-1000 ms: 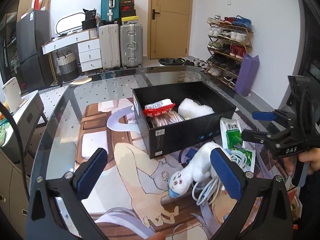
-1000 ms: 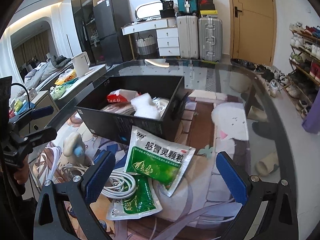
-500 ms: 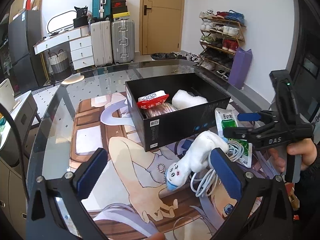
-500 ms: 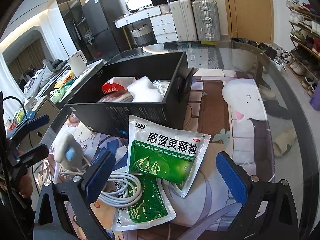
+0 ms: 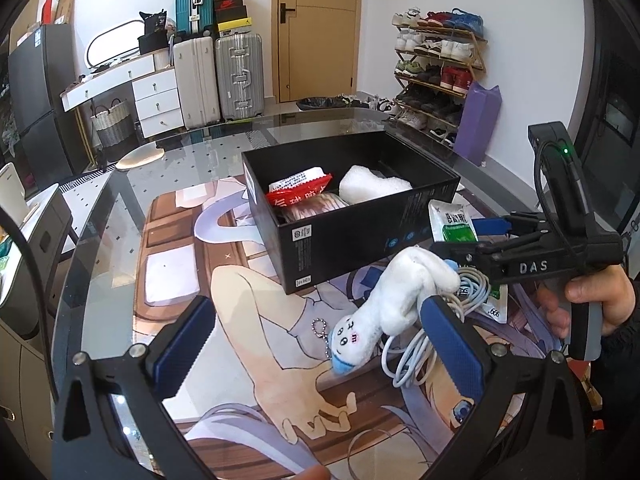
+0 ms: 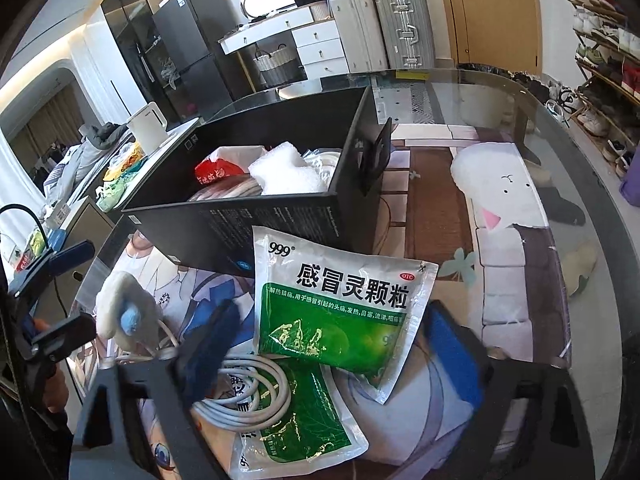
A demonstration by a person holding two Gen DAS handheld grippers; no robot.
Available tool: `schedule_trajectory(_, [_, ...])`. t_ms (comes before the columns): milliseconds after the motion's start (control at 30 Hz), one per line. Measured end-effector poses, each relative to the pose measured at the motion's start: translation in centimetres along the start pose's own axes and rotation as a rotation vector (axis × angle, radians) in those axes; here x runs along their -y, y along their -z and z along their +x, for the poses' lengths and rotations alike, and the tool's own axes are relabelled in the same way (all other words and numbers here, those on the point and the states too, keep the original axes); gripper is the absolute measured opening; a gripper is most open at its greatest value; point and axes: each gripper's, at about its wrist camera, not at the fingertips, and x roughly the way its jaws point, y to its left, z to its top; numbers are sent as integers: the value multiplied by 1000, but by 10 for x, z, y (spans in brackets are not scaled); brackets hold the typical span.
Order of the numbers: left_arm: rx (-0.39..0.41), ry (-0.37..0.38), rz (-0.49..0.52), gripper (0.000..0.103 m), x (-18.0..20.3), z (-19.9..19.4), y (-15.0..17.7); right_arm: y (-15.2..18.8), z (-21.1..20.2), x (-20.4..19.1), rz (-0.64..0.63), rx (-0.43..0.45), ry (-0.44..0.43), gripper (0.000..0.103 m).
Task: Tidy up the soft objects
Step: 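Move the left tool to the white plush doll while the right tool approaches the green sachet, then grasp the white plush doll with the left tool while the right tool grasps the green sachet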
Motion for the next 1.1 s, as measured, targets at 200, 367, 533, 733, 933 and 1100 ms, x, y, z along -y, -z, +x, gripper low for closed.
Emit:
schedule_trajectory(200, [-13, 0, 12, 103, 4, 3, 2, 5, -4, 0, -18, 9, -17, 70])
schedule_trajectory(367, [-21, 1, 19, 103, 7, 4, 3, 6, -10, -1, -27, 18, -27, 67])
schedule_trajectory(533, [-29, 12, 18, 103, 9, 6, 4, 7, -28, -4, -36, 60, -37, 67])
schedule_trajectory(733, [-36, 34, 1, 103, 13, 12, 5, 6, -43, -3, -40, 89, -43, 67])
schedule_trajectory(933, [-40, 131, -54, 102, 13, 15, 4, 7, -48, -5, -49, 97, -49, 67])
schedule_trajectory(1100, [-22, 186, -106, 90, 10, 14, 4, 7, -50, -6, -57, 100, -51, 67])
